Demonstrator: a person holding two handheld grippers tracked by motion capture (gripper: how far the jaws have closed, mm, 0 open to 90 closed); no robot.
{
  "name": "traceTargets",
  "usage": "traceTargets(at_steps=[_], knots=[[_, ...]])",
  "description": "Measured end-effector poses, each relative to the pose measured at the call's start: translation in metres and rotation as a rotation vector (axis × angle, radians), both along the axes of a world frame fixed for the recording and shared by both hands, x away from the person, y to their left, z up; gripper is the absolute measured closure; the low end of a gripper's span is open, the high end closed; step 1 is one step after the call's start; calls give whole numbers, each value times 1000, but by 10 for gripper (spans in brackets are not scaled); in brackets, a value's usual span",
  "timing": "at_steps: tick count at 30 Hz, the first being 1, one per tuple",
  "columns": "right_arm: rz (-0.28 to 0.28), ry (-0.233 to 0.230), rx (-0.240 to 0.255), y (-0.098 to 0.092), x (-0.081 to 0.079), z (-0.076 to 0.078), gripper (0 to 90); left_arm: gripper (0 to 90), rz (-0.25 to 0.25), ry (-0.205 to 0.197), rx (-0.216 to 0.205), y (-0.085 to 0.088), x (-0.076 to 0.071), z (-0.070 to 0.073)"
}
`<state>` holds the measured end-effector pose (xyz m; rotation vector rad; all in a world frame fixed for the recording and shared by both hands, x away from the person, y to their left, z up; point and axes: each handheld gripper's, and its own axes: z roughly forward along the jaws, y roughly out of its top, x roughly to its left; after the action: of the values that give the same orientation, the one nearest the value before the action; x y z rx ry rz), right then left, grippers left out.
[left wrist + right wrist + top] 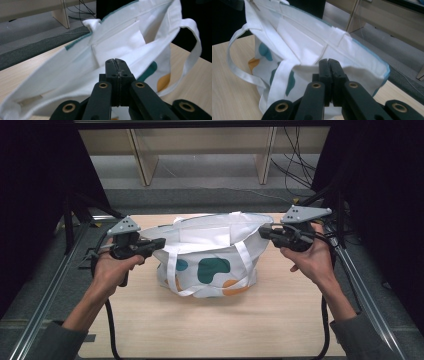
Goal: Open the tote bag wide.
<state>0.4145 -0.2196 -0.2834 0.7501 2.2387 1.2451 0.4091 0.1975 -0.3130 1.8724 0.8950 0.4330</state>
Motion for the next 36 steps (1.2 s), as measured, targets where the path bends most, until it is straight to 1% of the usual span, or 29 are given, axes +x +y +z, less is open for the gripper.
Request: traceTargets(at_steps=[2, 3, 6, 7, 8, 10, 11, 12, 14, 15, 16, 17, 18, 21, 22, 23, 24, 25, 26, 27, 28, 29, 30, 31, 32, 33, 34, 35, 36], knots=[[0, 19, -16, 6, 8, 5, 900, 889, 10, 15, 5, -2, 8, -2], [-7, -3, -29, 8, 11, 5, 900, 887, 12, 19, 10, -3, 12, -3], [-10, 28, -62, 17, 24, 5, 900, 886, 31, 27, 21, -5, 23, -8], [-23, 25, -59, 19, 29, 3, 900, 886, 30, 34, 40, -4, 27, -9], [-36, 37, -66, 21, 32, 2, 900, 886, 34, 43, 18, -4, 30, -11], [-45, 49, -93, 24, 43, -5, 900, 885, 46, 48, 35, -3, 37, -16], [-55, 85, -110, 24, 47, -8, 900, 885, 51, 48, 51, -2, 40, -19], [-71, 100, -114, 25, 51, -14, 900, 884, 49, 64, 53, -1, 43, -23], [-68, 149, -173, 26, 59, -29, 900, 886, 53, 91, 49, 0, 48, -35], [-73, 180, -188, 26, 60, -34, 900, 886, 54, 104, 36, 0, 50, -42], [-64, 176, -200, 27, 62, -44, 900, 886, 48, 123, 53, 1, 51, -48], [-56, 202, -223, 26, 63, -51, 900, 886, 56, 135, 64, 0, 52, -57], [-70, 222, -225, 27, 62, -60, 900, 886, 42, 145, 107, 1, 55, -65], [-63, 276, -258, 27, 62, -88, 900, 891, 52, 202, 131, 5, 60, -90], [-45, 297, -290, 28, 62, -98, 900, 892, 57, 219, 124, 6, 62, -100], [-36, 316, -319, 30, 62, -109, 900, 893, 58, 238, 143, 7, 64, -109], [-40, 353, -339, 33, 60, -121, 900, 893, 69, 252, 160, 7, 65, -120], [-23, 361, -376, 35, 60, -135, 900, 893, 82, 269, 155, 7, 66, -130], [-27, 379, -386, 38, 59, -147, 900, 894, 86, 274, 109, 10, 66, -134], [-27, 361, -380, 37, 59, -155, 900, 894, 81, 275, 107, 11, 65, -133], [-29, 354, -356, 36, 60, -156, 900, 894, 74, 270, 129, 12, 65, -131], [-35, 366, -342, 34, 60, -154, 900, 894, 82, 262, 128, 10, 64, -129], [-39, 386, -338, 34, 59, -151, 900, 893, 86, 256, 149, 9, 63, -125], [-32, 358, -350, 33, 60, -148, 900, 889, 78, 244, 157, 8, 62, -120], [-43, 365, -332, 35, 58, -141, 900, 882, 66, 238, 144, 7, 62, -114], [-46, 327, -300, 35, 59, -136, 900, 880, 54, 222, 136, 5, 62, -108], [-49, 322, -271, 37, 58, -127, 900, 880, 50, 214, 130, 1, 62, -102], [-46, 281, -232, 40, 60, -123, 900, 880, 37, 198, 128, -4, 62, -95], [-39, 263, -207, 44, 62, -117, 900, 878, 23, 193, 124, -12, 64, -89]])
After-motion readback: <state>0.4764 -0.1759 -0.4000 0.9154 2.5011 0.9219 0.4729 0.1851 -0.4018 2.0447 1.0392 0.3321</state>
